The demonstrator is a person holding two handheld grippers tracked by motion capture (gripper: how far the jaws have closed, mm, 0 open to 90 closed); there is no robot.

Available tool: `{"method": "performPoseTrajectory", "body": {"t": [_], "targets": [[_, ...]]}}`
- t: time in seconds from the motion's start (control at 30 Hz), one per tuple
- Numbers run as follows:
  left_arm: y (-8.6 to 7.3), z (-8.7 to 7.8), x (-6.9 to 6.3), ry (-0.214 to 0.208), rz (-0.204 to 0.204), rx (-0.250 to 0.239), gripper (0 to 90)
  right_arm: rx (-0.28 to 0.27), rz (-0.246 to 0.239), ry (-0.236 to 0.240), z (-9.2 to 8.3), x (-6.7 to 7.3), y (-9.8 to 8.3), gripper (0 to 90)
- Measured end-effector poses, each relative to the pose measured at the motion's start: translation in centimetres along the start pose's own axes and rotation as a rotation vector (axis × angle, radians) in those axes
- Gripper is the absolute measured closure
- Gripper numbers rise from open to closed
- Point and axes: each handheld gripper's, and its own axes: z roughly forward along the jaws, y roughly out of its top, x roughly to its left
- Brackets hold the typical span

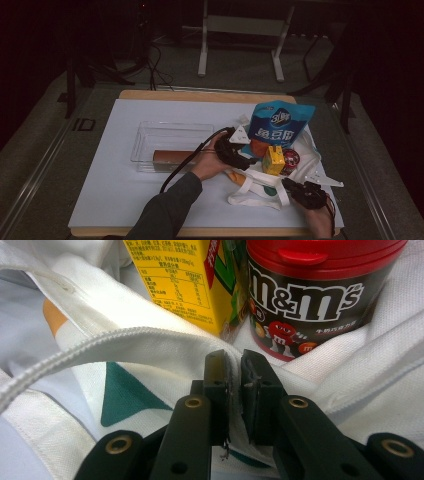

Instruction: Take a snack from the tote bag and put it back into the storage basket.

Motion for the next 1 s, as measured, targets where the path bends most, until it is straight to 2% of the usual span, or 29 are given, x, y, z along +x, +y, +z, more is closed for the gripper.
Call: {"method": "performPoseTrajectory", "body": {"t": [0.4, 0.7, 0.83, 1.0], "targets": [[0.7, 1.7, -0.5, -0.021, 0.006, 0.014, 27.5, 0.000, 0.000, 0.000, 0.0, 0.0, 0.0, 81.8], [1.4, 3.1, -0.8, -0.039, -0.005, 0.020, 27.2, 0.000, -0.002, 0.001, 0.0, 0.0, 0.0, 81.8], [1.7, 3.6, -0.8, -0.042, -0.007, 0.031, 24.2, 0.000, -0.001, 0.001, 0.0, 0.0, 0.0, 81.8], [2.1, 4.1, -0.7, -0.074, -0.022, 0.037, 19.6, 0.000, -0.001, 0.001, 0.0, 0.0, 0.0, 81.8]]}}
